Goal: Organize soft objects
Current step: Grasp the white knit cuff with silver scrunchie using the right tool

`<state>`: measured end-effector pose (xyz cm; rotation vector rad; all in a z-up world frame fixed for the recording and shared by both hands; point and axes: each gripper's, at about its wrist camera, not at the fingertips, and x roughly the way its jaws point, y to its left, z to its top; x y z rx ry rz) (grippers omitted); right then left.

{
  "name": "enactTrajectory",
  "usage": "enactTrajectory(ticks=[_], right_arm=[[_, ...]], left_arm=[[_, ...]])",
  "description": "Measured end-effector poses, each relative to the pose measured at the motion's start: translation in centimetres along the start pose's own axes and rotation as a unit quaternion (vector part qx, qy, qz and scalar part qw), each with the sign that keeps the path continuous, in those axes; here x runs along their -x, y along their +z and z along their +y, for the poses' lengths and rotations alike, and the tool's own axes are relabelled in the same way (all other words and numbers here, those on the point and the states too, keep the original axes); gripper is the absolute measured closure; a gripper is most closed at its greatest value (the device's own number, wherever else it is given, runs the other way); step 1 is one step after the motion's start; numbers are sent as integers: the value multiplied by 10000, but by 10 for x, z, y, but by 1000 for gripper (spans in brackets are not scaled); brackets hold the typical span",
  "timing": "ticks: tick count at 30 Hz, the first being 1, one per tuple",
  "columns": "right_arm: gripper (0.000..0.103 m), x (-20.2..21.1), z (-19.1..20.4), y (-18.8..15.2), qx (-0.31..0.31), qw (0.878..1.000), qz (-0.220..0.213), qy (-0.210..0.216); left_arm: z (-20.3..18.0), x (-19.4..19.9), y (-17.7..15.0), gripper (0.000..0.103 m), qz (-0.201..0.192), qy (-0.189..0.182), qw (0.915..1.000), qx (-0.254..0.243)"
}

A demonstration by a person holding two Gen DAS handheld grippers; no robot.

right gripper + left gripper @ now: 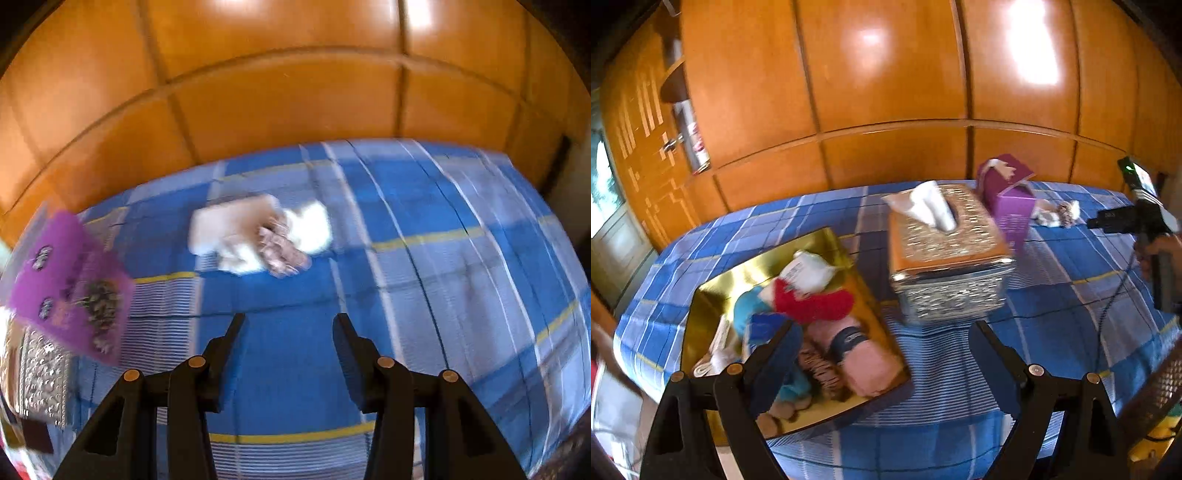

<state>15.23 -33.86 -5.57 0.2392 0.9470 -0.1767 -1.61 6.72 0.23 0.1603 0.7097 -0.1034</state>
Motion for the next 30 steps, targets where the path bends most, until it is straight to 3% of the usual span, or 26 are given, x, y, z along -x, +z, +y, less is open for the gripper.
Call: enactTrajectory(ticks=[13,21,27,30], right_arm=[[56,3,-40,-2,-993,9950,102,58],[56,4,-73,-10,-1843,9828,145,31],[56,4,-84,-14,-2150,9762,174,208],[56,4,-82,-13,-2191,9736,157,623]], left_arm=[[-75,-2,17,11,-26,-656,9950,-755],[-120,-5,37,15,-36,-1207,9849,-1243],[-159,-17,60,19,-19,-1546,9775,-1433],[-177,-31,66,23,162,-1669,9754,-1428]])
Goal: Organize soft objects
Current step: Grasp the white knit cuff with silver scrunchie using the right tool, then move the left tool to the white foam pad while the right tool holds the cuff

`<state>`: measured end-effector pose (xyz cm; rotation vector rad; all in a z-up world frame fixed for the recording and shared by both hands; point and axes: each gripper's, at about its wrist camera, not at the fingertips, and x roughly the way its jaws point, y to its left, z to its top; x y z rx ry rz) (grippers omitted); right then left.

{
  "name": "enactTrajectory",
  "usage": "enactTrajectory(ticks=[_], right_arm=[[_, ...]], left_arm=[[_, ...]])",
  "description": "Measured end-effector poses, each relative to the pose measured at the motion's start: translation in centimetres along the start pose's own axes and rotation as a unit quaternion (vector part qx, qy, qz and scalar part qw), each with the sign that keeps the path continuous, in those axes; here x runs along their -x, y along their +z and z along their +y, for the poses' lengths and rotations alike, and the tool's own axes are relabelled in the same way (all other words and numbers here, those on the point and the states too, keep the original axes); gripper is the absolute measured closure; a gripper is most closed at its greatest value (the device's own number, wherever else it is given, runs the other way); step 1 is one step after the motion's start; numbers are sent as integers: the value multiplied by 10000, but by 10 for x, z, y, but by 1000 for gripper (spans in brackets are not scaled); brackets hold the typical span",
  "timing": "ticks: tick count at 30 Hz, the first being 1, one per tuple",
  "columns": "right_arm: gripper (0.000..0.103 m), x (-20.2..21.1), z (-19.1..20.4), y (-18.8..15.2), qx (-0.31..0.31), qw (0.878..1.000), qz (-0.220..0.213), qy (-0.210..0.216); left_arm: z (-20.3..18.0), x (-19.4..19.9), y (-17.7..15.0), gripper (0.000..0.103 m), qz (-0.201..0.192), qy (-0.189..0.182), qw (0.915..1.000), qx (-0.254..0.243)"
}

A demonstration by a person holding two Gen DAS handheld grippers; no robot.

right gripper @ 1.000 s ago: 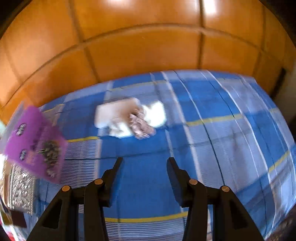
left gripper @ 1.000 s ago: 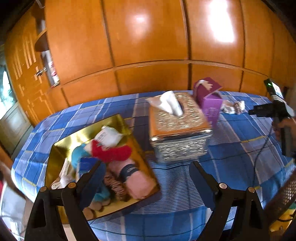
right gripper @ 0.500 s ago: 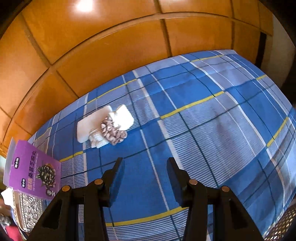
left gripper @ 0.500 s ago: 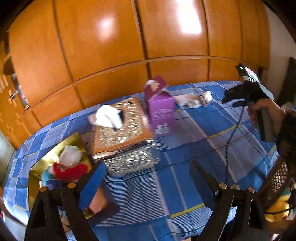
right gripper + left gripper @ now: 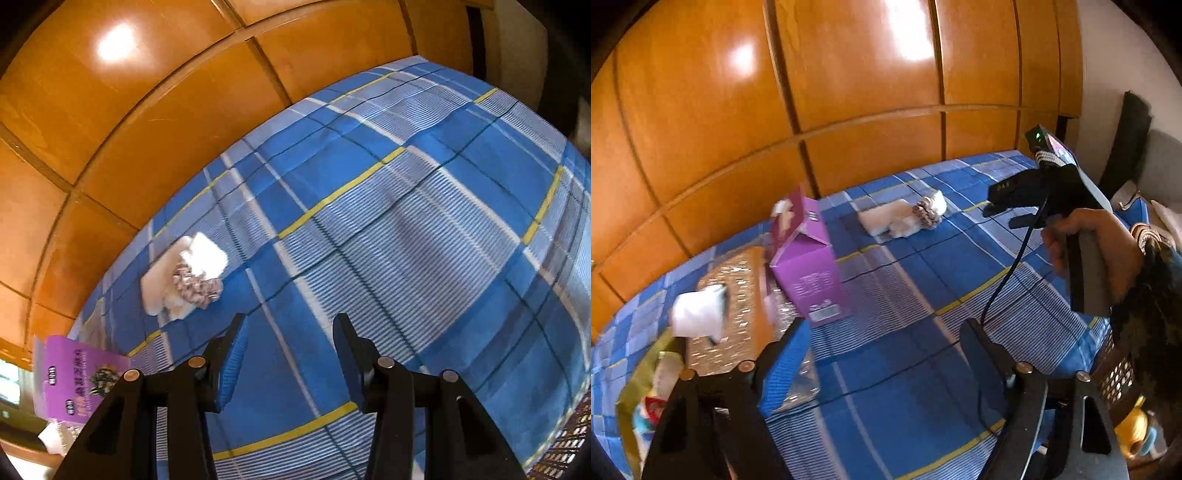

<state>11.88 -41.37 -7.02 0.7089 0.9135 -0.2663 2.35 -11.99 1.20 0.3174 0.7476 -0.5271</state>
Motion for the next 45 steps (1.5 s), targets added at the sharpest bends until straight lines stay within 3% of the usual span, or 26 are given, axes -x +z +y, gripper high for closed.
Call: enactTrajectory(ticks=[2,6,7,8,10,18,19,20,21,23,27,30,33,36,40,45], right_arm=[[55,-5,6,0,-5,9987,195,476],[53,-27,21,8,-56,9953,590,760],[46,-33,26,14,-92,9949,611,792],[40,-38,29,18,-88,9954,577,762],[37,-51,38,27,-67,9967,502,632],[37,-104,76,35,407,9960,770,195],[38,-108,79,34,517,9959,731,162],[55,-109,80,35,597,9960,641,155],[62,-108,81,36,652,9957,635,177],[67,-98,78,39,647,9955,623,297],[68,-59,77,39,1521,9861,667,30],[67,-41,60,32,1745,9800,958,-54],[67,-36,31,26,1663,9808,911,-451],[67,-42,1,26,1130,9867,1079,-438],[67,-44,-4,28,1047,9875,1111,-405],[66,-43,-2,25,1166,9859,1115,-450]], left_arm=[[-4,-10,2,23,107,-42,9999,-9],[-8,-29,0,23,251,-6,9996,-119],[-8,-32,0,23,262,18,9996,-122],[-7,-35,-1,23,295,8,9995,-96],[-5,-41,-2,23,371,-61,9993,-18],[0,-54,-6,23,470,-172,9987,12],[1,-54,-6,23,468,-189,9987,14],[1,-55,-5,23,471,-189,9987,15],[2,-55,-5,23,471,-205,9987,24],[4,-54,-3,23,444,-239,9987,44],[4,-54,4,23,375,-287,9989,45],[0,-58,16,23,340,-209,9992,-20],[-10,-68,32,23,375,-94,9991,-162],[-20,-84,53,22,392,59,9987,-312],[-29,-123,87,12,646,447,9956,-505],[-32,-182,115,10,1095,848,9873,-776]])
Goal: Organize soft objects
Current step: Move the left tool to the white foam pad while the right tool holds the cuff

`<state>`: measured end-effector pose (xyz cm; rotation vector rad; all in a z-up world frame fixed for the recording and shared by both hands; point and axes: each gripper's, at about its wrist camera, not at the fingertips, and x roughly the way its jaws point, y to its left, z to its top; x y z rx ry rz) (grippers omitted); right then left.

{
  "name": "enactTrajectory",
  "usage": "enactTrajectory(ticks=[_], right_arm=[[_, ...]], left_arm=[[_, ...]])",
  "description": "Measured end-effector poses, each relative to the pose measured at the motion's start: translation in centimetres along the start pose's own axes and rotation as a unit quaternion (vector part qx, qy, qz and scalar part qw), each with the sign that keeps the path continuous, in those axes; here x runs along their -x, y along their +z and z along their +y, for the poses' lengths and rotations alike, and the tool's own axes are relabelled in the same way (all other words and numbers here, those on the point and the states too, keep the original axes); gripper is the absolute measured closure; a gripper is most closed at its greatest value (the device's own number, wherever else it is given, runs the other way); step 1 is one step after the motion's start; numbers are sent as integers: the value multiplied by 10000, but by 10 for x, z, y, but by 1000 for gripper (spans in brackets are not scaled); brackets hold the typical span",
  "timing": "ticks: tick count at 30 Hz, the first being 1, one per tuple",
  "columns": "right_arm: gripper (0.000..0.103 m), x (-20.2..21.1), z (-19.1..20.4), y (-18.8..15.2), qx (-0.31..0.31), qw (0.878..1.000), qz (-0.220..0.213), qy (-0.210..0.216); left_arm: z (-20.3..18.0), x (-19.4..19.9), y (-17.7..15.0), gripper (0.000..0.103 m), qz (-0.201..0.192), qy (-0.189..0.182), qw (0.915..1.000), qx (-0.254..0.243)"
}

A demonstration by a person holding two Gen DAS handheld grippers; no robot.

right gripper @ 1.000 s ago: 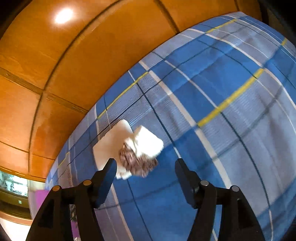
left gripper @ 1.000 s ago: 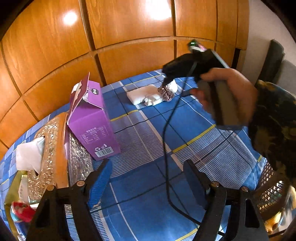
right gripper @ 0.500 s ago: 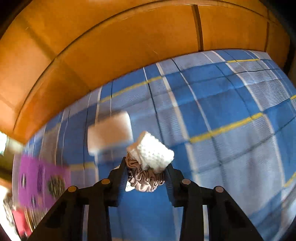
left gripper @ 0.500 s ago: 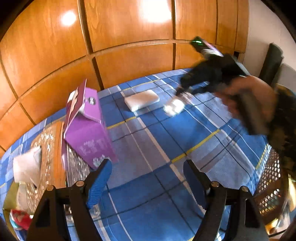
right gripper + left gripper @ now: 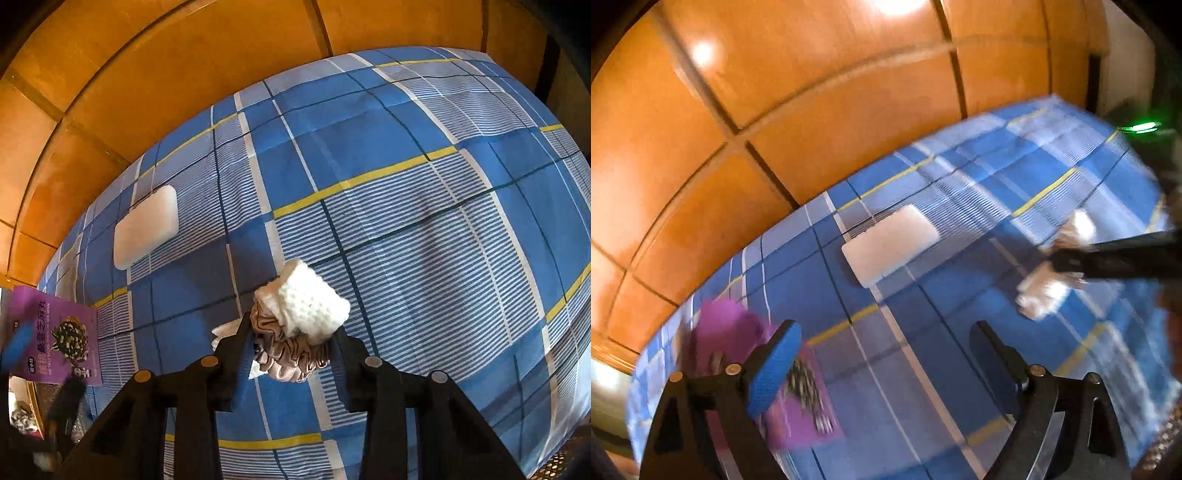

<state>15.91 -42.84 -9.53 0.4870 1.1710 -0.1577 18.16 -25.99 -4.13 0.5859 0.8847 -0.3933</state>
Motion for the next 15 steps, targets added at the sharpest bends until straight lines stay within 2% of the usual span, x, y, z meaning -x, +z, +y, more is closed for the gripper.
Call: enactTrajectory(ticks=[5,8,11,15], right_arm=[[64,2,-4,1,-48,10000,48,65],[63,-2,-4,5,-74,9999,78,103],[63,-2,-4,6,-70,9999,92,110],[62,-3,-4,7,-57,9999,95,108]], left_arm=[[-7,-48,27,10,357,272,9980,-448],[-12,-67,41,10,342,358,9963,-709],[-18,-82,53,0,280,553,9919,-1106],[-24,-100,66,0,253,615,9850,-1592]])
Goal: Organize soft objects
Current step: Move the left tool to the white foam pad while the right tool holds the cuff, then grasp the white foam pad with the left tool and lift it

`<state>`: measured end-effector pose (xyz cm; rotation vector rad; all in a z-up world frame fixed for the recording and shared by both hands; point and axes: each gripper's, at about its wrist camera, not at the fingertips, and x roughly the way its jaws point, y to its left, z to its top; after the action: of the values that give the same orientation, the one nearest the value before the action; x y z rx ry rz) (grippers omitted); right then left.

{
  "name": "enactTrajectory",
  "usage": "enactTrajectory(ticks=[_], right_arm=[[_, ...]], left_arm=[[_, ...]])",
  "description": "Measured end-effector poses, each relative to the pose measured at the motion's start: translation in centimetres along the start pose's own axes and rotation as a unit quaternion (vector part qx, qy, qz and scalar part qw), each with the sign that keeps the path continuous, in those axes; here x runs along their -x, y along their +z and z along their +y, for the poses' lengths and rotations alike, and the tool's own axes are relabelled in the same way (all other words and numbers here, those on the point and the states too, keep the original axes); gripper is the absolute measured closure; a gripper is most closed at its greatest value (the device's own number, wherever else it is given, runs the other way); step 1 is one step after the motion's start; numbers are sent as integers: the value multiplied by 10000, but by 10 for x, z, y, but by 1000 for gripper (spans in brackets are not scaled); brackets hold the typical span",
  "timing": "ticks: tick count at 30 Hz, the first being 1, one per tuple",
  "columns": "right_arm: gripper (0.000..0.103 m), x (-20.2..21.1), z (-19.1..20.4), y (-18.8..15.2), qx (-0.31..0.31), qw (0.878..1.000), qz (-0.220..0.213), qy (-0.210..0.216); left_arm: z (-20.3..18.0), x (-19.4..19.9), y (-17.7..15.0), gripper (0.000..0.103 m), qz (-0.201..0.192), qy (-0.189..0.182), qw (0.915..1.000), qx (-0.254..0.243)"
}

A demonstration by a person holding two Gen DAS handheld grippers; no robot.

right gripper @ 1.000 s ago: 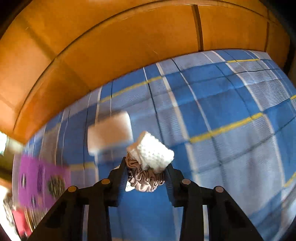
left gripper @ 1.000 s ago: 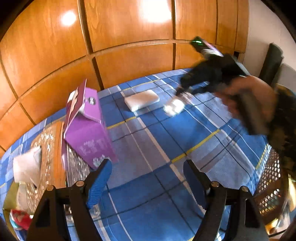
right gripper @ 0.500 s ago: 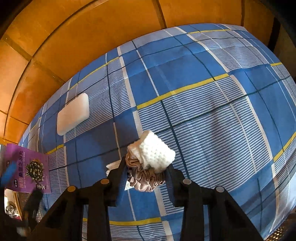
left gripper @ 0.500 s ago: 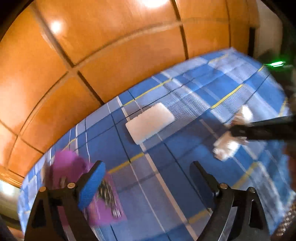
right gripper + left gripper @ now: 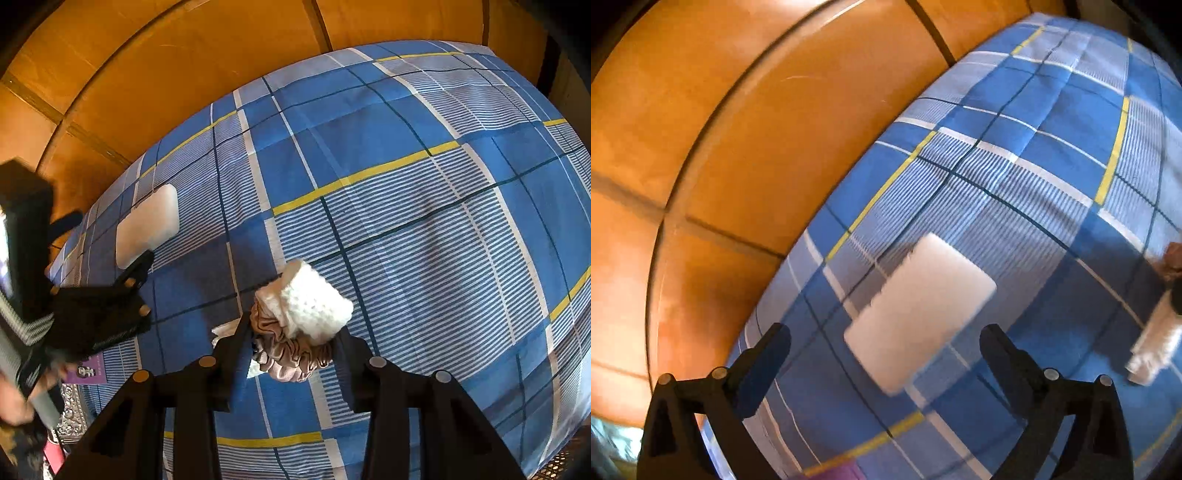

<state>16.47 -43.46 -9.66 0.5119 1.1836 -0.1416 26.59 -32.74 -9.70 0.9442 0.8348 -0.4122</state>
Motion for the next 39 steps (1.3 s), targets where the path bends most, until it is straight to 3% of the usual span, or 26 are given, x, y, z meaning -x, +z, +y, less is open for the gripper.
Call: enactTrajectory(ticks=[3,5,7,10,14,16,18,21,23,24,25,26,30,39], right_arm=[[62,0,1,0,27,10000,-19,-14],[63,0,3,0,83,9999,-46,-54],[64,1,7,-1,194,9997,-91,-124],[64,0,13,-2,352,9990,-147,-236],[64,-2,11,-2,308,9992,-118,-215],[64,-2,7,-2,202,9996,-95,-145],[64,-2,6,-2,181,9997,-93,-127],[64,-1,6,-2,158,9998,-93,-117],[63,-2,1,0,54,10000,-62,-49],[63,-2,-1,0,19,10000,-53,-22],[63,-2,-2,0,-15,10000,-46,-2],[63,-2,-3,0,-48,10000,-34,20],[63,-1,-2,-1,-29,10000,-29,14],[63,0,-2,0,19,10000,-14,9]], left_arm=[[4,-8,8,1,-63,-173,9998,10],[6,-17,8,14,72,-556,9984,114],[8,-20,6,43,122,-1103,9932,362],[6,-14,5,63,102,-1196,9923,300],[8,-4,-2,80,138,-1368,9890,536],[14,1,-7,103,178,-1682,9822,819],[16,9,-12,103,252,-2126,9711,1052],[20,22,-20,101,171,-2228,9692,1040],[24,25,-18,92,176,-1961,9764,891],[25,27,-17,70,174,-1761,9810,798],[25,27,-16,39,191,-1631,9839,707],[22,28,-13,30,172,-1556,9857,630],[13,23,-9,25,174,-1230,9922,89],[2,-16,3,17,579,-914,9931,-462]])
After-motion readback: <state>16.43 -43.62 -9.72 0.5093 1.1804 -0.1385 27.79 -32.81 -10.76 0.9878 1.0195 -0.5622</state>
